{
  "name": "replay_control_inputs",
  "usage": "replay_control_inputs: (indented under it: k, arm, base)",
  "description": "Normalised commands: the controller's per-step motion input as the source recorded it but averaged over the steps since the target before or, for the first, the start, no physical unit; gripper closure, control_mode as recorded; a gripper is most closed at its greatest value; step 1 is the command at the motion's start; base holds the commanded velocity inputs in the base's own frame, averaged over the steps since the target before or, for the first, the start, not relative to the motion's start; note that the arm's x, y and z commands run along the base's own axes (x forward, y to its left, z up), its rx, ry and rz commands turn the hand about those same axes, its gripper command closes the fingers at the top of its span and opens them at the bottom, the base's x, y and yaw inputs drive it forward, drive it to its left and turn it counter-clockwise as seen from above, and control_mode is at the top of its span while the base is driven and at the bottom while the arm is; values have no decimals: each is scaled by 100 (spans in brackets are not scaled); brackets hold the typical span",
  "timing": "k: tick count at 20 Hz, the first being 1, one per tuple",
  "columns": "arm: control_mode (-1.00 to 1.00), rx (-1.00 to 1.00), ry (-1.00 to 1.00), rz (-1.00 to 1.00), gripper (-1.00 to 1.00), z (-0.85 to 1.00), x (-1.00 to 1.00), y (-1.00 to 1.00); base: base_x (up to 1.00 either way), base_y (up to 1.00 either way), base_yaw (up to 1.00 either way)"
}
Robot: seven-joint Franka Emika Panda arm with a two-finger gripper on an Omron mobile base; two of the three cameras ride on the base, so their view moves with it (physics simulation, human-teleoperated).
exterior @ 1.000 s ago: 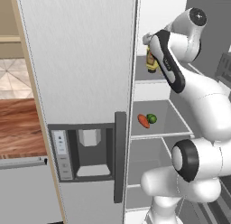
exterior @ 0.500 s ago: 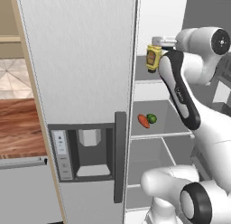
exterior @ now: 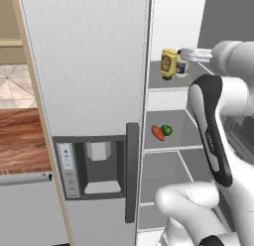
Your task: Place the mustard and mayonnaise from the counter to the top shelf of the fridge. If the existing items in the fridge are on the top shelf, move them to other shelves.
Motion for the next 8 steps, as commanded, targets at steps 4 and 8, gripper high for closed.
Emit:
replay_control_inputs:
  k: [4,8]
  arm:
    - [-100,0,2,-2,-100,4,-100,4]
    - [-100,-3,0,6,-100,-6,-100,3]
  base:
    - [0,0,0]
    - [0,0,0]
